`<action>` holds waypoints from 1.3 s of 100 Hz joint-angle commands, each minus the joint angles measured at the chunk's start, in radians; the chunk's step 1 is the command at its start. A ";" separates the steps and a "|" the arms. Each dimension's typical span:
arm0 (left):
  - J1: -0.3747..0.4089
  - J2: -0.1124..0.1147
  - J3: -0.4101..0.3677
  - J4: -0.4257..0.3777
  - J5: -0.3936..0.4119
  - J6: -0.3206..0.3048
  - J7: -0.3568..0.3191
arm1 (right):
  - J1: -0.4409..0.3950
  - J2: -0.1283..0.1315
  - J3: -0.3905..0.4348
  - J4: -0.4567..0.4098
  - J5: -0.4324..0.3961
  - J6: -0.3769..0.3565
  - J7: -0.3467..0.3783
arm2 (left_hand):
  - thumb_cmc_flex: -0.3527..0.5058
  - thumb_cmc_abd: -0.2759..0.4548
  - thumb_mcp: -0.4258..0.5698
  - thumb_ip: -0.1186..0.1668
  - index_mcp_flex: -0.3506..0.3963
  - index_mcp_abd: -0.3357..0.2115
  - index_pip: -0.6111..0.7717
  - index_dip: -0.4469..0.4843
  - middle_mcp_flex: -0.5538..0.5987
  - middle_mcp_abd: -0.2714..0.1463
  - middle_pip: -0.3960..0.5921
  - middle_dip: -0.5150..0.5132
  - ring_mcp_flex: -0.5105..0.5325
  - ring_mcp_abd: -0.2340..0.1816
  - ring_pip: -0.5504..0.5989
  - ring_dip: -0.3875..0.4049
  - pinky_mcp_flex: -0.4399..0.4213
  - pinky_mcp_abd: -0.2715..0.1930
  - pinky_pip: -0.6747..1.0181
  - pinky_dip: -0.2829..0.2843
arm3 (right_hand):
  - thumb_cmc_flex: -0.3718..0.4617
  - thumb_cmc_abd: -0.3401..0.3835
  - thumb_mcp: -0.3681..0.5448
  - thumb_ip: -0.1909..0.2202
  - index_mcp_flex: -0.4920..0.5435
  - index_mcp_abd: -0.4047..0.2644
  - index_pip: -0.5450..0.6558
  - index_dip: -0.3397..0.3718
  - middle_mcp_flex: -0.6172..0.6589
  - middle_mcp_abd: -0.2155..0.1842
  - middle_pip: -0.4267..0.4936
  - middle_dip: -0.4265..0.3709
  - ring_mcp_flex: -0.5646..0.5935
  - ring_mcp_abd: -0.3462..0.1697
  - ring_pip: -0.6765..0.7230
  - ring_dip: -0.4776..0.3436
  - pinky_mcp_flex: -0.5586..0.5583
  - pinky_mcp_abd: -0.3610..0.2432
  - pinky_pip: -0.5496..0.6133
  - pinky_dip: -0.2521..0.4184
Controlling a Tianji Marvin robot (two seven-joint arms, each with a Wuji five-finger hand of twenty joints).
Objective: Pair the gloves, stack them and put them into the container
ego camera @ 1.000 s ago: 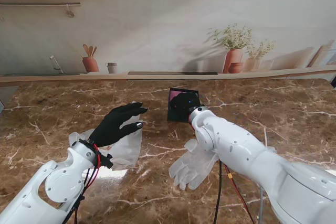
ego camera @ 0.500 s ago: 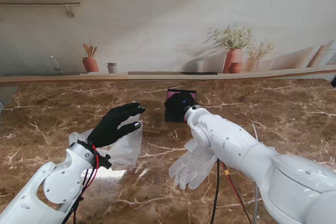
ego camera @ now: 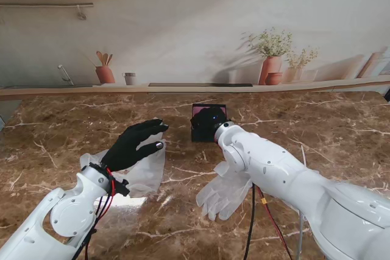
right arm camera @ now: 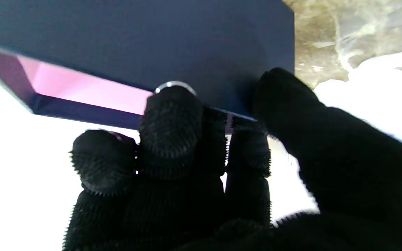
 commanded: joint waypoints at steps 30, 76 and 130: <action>0.007 -0.002 0.002 0.001 0.004 -0.006 0.008 | -0.057 0.075 0.038 -0.142 -0.067 0.013 0.089 | -0.005 0.027 -0.031 0.009 -0.014 -0.015 -0.001 -0.001 -0.014 -0.034 -0.024 -0.015 -0.028 -0.051 -0.030 -0.013 -0.016 -0.004 0.016 0.008 | 0.001 0.003 0.053 0.034 0.047 -0.096 0.049 0.069 0.008 -0.012 -0.007 -0.012 -0.041 -0.004 -0.188 -0.051 -0.013 0.016 -0.007 -0.005; 0.012 -0.001 -0.004 -0.005 0.008 -0.009 0.007 | -0.135 0.136 0.155 -0.306 -0.152 0.068 0.112 | -0.003 0.025 -0.031 0.009 -0.014 -0.011 -0.001 -0.001 -0.014 -0.028 -0.026 -0.016 -0.029 -0.047 -0.031 -0.013 -0.017 0.004 0.024 0.012 | -0.261 0.115 -0.250 0.141 -0.185 0.096 -0.498 0.130 -0.309 -0.005 -0.165 -0.186 -0.265 0.011 -0.377 -0.051 -0.196 0.003 -0.168 0.024; 0.001 0.003 0.007 -0.009 0.015 0.000 -0.012 | -0.471 0.219 0.538 -0.716 -0.254 0.107 0.242 | -0.011 0.028 -0.033 0.010 -0.019 -0.027 -0.004 0.001 -0.012 -0.033 -0.031 -0.019 -0.033 -0.044 -0.036 -0.015 -0.038 0.075 -0.005 0.006 | -0.358 0.239 -0.432 0.219 -0.319 0.129 -0.615 0.097 -0.502 0.009 -0.299 -0.325 -0.553 0.047 -0.816 -0.250 -0.488 0.012 -0.698 -0.064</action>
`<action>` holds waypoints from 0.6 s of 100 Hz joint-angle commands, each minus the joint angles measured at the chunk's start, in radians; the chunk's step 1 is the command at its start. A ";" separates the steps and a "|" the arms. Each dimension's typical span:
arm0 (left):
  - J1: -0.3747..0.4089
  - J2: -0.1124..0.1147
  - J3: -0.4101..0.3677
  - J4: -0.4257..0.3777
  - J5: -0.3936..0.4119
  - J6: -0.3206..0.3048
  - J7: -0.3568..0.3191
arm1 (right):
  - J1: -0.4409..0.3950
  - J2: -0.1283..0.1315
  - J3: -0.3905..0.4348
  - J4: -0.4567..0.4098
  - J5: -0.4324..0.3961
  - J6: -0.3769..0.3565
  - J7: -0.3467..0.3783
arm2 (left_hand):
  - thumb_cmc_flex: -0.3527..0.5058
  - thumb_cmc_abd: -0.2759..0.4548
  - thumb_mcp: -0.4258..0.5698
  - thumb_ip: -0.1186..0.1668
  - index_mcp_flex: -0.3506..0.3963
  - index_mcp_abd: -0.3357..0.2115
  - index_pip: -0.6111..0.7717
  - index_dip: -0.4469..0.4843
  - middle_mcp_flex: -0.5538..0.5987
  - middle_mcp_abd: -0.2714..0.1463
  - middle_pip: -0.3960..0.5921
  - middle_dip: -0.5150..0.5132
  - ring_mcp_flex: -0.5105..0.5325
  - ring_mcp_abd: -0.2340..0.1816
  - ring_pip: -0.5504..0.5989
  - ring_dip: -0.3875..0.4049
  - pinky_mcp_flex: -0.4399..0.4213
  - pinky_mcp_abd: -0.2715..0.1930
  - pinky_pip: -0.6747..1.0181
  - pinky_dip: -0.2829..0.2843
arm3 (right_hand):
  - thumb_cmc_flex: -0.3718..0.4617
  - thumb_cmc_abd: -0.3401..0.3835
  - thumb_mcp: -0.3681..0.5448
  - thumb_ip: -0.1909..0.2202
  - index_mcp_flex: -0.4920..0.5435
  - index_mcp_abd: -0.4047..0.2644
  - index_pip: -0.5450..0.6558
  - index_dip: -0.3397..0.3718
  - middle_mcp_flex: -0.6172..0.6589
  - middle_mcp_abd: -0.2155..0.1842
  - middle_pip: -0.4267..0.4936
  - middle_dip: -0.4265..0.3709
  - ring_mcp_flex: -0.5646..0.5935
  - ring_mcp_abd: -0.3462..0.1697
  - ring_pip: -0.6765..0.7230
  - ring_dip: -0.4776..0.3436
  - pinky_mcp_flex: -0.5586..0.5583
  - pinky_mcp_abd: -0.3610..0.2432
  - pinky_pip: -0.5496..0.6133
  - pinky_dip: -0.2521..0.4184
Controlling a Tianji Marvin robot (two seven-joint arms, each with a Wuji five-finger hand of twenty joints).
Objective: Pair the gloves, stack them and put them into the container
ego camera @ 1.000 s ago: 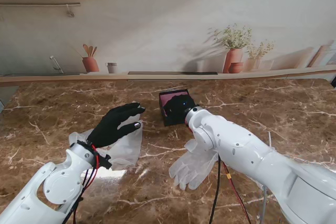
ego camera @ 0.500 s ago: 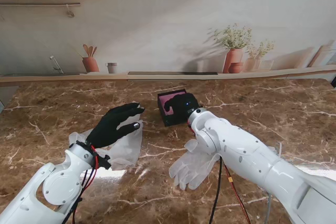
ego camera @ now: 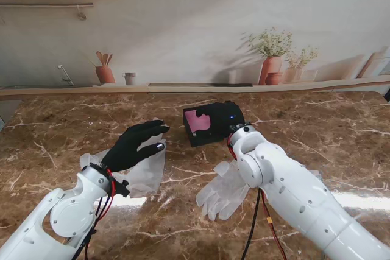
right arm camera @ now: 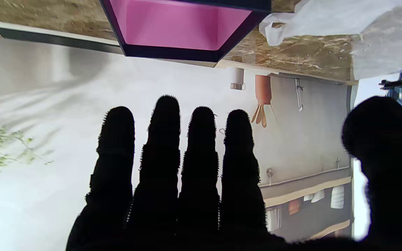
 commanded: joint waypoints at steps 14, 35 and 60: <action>-0.010 0.003 0.017 0.005 0.009 0.010 -0.006 | -0.177 0.020 0.114 -0.109 0.041 0.014 0.030 | -0.020 0.027 -0.031 0.011 -0.017 -0.029 -0.005 0.005 -0.009 -0.047 -0.031 -0.024 -0.070 -0.017 -0.048 -0.021 -0.026 0.040 -0.149 -0.009 | -0.017 0.000 -0.004 0.041 -0.096 0.055 -0.056 -0.030 -0.072 0.013 -0.051 -0.053 -0.120 0.003 -0.112 -0.106 -0.125 -0.034 -0.183 -0.098; -0.025 0.006 0.032 0.021 0.006 0.018 -0.022 | -0.361 0.024 0.257 -0.227 0.060 -0.011 0.026 | -0.026 0.027 -0.031 0.012 -0.009 -0.036 -0.003 0.008 -0.015 -0.049 -0.035 -0.026 -0.107 -0.047 -0.054 -0.030 -0.031 -0.005 -0.308 0.034 | -0.009 0.001 -0.018 0.039 -0.122 0.074 -0.077 -0.039 -0.122 0.021 -0.078 -0.090 -0.183 -0.017 -0.161 -0.165 -0.148 -0.073 -0.254 -0.140; -0.023 0.008 0.047 0.021 0.001 0.023 -0.036 | -0.527 0.006 0.343 -0.304 0.096 0.003 -0.079 | -0.022 0.026 -0.030 0.012 -0.014 -0.029 -0.007 0.004 -0.021 -0.044 -0.030 -0.023 -0.100 -0.064 -0.055 -0.029 -0.021 -0.021 -0.300 0.068 | 0.009 -0.004 -0.024 0.036 -0.106 0.089 -0.075 -0.050 -0.114 0.034 -0.076 -0.120 -0.187 -0.011 -0.157 -0.199 -0.151 -0.067 -0.259 -0.171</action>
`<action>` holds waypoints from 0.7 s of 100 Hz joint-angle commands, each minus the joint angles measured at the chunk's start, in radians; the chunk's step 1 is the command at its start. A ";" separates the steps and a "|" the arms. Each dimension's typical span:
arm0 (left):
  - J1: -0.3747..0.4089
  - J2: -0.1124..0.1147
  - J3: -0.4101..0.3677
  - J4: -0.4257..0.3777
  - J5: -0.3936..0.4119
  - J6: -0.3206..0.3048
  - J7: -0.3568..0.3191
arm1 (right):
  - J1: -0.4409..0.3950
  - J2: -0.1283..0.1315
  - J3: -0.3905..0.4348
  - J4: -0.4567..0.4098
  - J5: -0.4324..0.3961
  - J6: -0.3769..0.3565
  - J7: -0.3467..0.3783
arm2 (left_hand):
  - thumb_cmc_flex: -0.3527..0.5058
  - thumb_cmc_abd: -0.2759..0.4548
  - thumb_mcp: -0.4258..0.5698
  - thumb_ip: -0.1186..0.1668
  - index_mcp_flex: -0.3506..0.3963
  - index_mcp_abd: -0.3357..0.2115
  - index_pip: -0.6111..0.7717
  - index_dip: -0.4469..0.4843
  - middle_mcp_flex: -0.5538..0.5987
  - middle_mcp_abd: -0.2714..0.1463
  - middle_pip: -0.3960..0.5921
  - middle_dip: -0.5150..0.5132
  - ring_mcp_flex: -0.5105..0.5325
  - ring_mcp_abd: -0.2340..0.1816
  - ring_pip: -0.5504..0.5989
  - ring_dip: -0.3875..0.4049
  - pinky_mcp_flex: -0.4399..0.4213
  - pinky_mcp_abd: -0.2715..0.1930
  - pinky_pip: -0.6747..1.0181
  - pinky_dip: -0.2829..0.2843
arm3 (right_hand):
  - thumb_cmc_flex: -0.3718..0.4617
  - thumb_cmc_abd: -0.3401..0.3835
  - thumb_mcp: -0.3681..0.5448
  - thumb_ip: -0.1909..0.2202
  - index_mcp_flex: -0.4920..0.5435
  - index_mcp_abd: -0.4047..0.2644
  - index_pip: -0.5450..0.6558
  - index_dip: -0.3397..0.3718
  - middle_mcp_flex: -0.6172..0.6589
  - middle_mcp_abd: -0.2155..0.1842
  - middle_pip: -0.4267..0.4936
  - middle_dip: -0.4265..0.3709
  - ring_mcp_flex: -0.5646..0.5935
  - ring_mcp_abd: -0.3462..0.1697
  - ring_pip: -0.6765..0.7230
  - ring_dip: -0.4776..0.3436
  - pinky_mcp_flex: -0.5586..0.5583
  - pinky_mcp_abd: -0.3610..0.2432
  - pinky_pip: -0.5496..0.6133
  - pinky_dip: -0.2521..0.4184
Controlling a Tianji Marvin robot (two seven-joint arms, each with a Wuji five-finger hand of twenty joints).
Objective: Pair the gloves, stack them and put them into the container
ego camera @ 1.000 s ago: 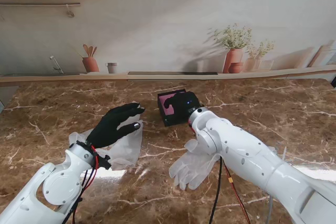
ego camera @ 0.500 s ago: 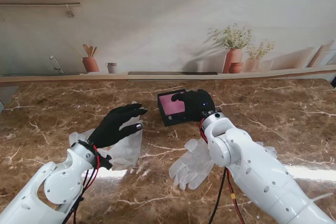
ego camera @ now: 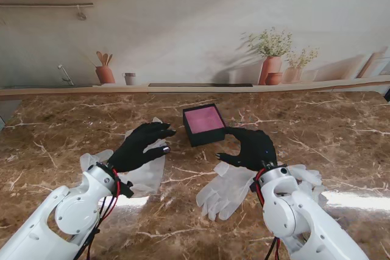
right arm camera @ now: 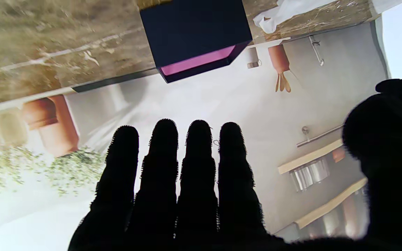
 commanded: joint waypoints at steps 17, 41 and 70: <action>0.017 0.000 0.018 -0.005 0.002 0.011 0.006 | -0.045 -0.005 0.005 0.021 -0.039 0.108 -0.001 | -0.019 0.025 -0.030 0.012 -0.015 -0.019 -0.006 0.005 -0.021 -0.030 -0.017 -0.011 -0.026 -0.068 -0.019 -0.015 0.002 -0.031 -0.020 0.029 | 0.059 -0.019 -0.037 0.038 0.024 0.026 0.032 -0.009 0.048 0.035 0.038 0.010 0.147 0.053 0.147 0.095 0.134 0.074 0.313 0.195; 0.024 -0.002 0.023 -0.009 0.005 0.009 0.016 | 0.012 0.024 -0.058 0.087 -0.244 0.321 0.091 | -0.013 0.023 -0.030 0.011 -0.015 -0.019 -0.004 0.006 -0.020 -0.030 -0.017 -0.011 -0.022 -0.072 -0.020 -0.014 0.002 -0.031 -0.017 0.038 | 0.160 -0.114 -0.058 0.039 0.072 0.053 0.077 0.013 0.167 0.030 0.215 0.166 0.309 0.009 0.526 0.371 0.292 -0.012 0.730 0.419; 0.025 -0.002 0.024 -0.011 0.001 0.008 0.013 | 0.096 0.037 -0.183 0.179 -0.285 0.498 0.196 | -0.008 0.023 -0.030 0.011 -0.014 -0.019 -0.004 0.007 -0.020 -0.032 -0.016 -0.010 -0.024 -0.077 -0.023 -0.015 0.001 -0.036 -0.018 0.041 | 0.073 -0.090 -0.031 0.032 0.071 0.024 0.097 0.059 0.078 -0.048 0.534 0.642 -0.031 -0.008 0.737 0.587 0.093 -0.049 0.659 0.494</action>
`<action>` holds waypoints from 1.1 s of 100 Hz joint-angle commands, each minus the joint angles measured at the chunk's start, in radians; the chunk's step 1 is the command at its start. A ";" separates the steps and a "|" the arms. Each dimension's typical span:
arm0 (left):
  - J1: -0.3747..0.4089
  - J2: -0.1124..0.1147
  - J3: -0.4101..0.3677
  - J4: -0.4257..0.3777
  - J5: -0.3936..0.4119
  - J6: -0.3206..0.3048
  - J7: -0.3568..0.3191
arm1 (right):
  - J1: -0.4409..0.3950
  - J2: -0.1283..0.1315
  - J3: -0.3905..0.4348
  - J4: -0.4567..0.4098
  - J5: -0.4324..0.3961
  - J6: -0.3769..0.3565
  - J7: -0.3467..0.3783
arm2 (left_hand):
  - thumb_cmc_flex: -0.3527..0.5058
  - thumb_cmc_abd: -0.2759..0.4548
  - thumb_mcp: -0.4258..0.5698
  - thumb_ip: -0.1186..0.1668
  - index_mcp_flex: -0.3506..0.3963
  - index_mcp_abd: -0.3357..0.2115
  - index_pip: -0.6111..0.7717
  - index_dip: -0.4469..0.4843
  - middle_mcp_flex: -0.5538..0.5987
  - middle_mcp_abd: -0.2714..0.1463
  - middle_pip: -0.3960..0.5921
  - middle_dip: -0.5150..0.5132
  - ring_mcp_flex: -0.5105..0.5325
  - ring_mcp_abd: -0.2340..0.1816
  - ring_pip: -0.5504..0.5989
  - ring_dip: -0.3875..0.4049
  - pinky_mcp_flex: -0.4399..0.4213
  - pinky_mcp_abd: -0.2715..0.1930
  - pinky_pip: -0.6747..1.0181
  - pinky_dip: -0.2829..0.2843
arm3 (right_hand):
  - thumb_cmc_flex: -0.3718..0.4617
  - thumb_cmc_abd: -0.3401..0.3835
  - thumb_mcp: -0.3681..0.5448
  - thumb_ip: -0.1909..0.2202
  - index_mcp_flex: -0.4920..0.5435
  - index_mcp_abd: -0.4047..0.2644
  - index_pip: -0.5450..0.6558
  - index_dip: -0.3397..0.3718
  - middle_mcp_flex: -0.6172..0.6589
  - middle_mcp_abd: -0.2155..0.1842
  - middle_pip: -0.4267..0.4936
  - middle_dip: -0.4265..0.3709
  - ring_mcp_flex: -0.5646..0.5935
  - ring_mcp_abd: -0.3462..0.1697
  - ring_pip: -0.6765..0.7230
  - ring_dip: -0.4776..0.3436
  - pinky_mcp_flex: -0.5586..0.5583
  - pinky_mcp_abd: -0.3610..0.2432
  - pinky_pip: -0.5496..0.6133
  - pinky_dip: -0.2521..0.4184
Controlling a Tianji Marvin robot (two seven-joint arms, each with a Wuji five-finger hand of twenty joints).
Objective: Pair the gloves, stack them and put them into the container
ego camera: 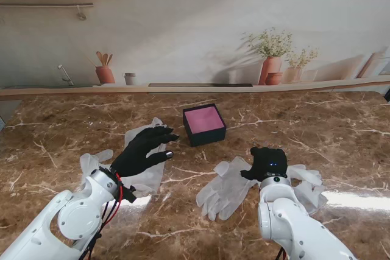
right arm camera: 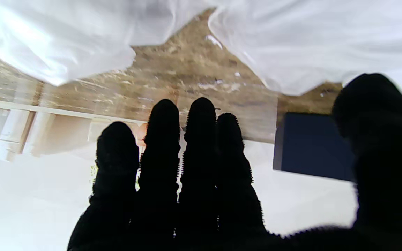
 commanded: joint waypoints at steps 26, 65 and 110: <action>0.014 -0.001 -0.001 -0.009 0.002 0.005 0.002 | 0.090 -0.002 -0.117 0.145 0.018 0.112 0.026 | -0.005 0.022 -0.031 0.010 -0.010 -0.020 -0.003 0.008 -0.017 -0.036 -0.015 -0.010 -0.020 -0.055 -0.022 -0.010 0.003 -0.035 -0.015 0.019 | -0.033 -0.004 0.008 0.026 -0.057 -0.005 0.051 0.149 -0.389 0.015 -0.038 0.072 -0.502 -0.023 -0.058 -0.022 -0.252 -0.072 -0.187 0.098; 0.014 0.000 -0.003 -0.011 0.006 0.004 0.000 | 0.099 -0.016 -0.136 0.182 0.116 0.048 -0.033 | -0.006 0.024 -0.032 0.009 -0.006 -0.024 0.000 0.009 -0.014 -0.037 -0.014 -0.009 -0.016 -0.057 -0.021 -0.009 0.003 -0.029 -0.011 0.021 | 0.328 -0.299 0.392 -0.217 0.281 -0.236 0.587 0.234 -0.215 -0.006 -0.026 -0.039 -0.426 -0.037 -0.052 -0.074 -0.224 -0.041 -0.188 0.167; 0.010 0.000 0.006 -0.012 0.001 0.011 -0.006 | -0.002 -0.065 -0.001 0.126 0.220 -0.195 -0.318 | 0.000 0.023 -0.031 0.010 -0.010 -0.022 -0.001 0.009 -0.017 -0.029 -0.016 -0.010 -0.018 -0.046 -0.020 -0.008 0.003 -0.023 -0.003 0.024 | 0.355 -0.186 0.486 -0.202 0.277 -0.324 0.530 0.451 0.376 -0.017 -0.258 -0.176 0.314 0.026 -0.258 -0.220 0.244 0.079 -0.024 0.028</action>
